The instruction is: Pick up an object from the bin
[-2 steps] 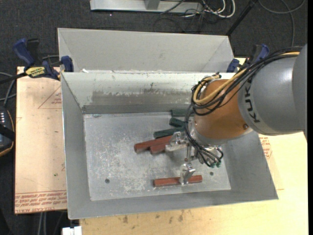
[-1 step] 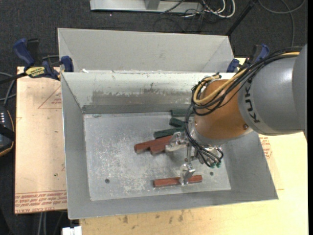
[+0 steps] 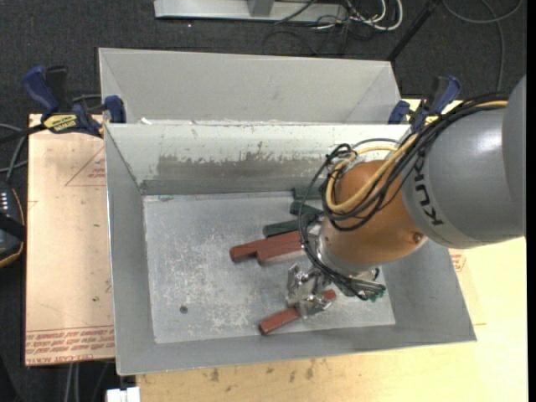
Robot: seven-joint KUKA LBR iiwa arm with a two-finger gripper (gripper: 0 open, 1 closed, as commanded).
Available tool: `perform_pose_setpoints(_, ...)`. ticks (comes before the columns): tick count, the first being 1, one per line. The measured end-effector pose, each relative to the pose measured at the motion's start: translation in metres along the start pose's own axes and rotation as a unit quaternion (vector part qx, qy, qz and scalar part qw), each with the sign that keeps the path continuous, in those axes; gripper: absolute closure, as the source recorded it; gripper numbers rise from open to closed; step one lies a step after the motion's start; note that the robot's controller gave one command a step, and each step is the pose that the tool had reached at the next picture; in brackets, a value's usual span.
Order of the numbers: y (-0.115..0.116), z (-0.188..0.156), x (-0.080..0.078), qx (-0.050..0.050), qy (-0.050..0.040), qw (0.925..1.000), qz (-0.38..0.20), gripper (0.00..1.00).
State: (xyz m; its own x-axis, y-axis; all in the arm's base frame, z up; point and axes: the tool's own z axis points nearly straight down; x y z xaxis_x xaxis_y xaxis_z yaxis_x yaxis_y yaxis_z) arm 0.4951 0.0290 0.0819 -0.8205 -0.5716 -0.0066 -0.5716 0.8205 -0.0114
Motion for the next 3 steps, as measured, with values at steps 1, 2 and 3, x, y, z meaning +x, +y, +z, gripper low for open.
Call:
perform_pose_setpoints(1, 0.0, 0.0, 0.0, 0.0, -0.0002, 1.0, 0.0, 1.0)
perform_pose_setpoints(2, 0.005, -0.04, 0.002, -0.007, 0.004, 0.9999, 0.015, 1.0)
perform_pose_setpoints(3, 0.007, -0.074, -0.001, -0.006, 0.0028, 0.9998, 0.021, 0.0)
